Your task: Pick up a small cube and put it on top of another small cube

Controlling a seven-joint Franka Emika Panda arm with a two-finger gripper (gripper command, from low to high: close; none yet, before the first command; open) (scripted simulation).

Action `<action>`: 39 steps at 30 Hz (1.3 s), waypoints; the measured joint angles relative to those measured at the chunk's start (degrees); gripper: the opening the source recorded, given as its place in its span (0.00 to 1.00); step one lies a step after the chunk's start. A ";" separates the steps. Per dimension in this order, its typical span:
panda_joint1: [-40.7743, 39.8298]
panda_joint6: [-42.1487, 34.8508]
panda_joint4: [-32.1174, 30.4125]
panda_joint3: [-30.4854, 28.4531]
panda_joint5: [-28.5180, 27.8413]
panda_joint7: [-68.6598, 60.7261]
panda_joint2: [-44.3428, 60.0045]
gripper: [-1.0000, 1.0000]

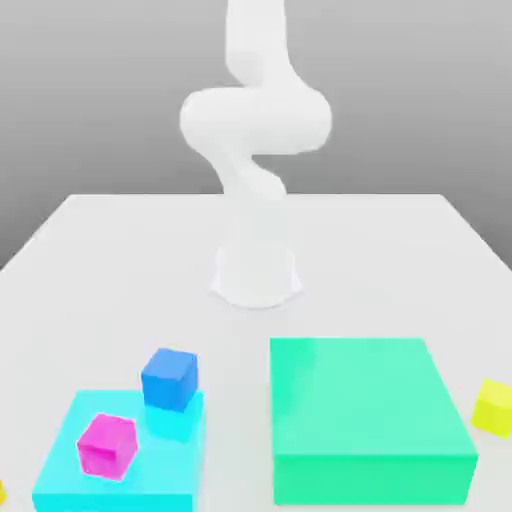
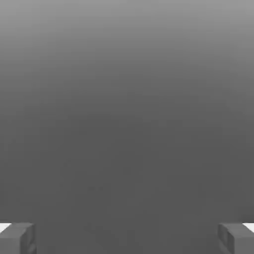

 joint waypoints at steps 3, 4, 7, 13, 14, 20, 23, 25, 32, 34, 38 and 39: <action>-4.93 0.92 1.19 2.21 -2.64 7.79 6.57 0.50; -6.45 1.21 1.57 2.86 -3.48 10.28 8.69 0.50; -10.25 2.05 2.71 4.12 -6.37 17.97 15.02 0.50; -16.41 3.66 5.01 4.96 -11.46 32.84 27.62 0.50; -17.16 3.95 5.38 4.79 -12.12 35.19 29.69 0.50; -21.90 6.12 7.52 2.73 -13.91 47.78 41.81 0.50; -23.31 7.52 8.48 1.68 -13.18 53.00 47.59 0.50; -23.95 8.58 9.09 0.74 -11.97 56.00 51.32 0.50; -27.86 12.52 11.10 -1.35 -3.65 63.83 63.55 0.50; -29.50 13.55 11.71 -1.19 -0.45 65.48 66.80 0.50; -30.17 19.29 13.60 -1.22 0.87 66.32 75.11 0.50; -30.17 20.12 13.85 -1.25 0.88 66.37 76.24 0.00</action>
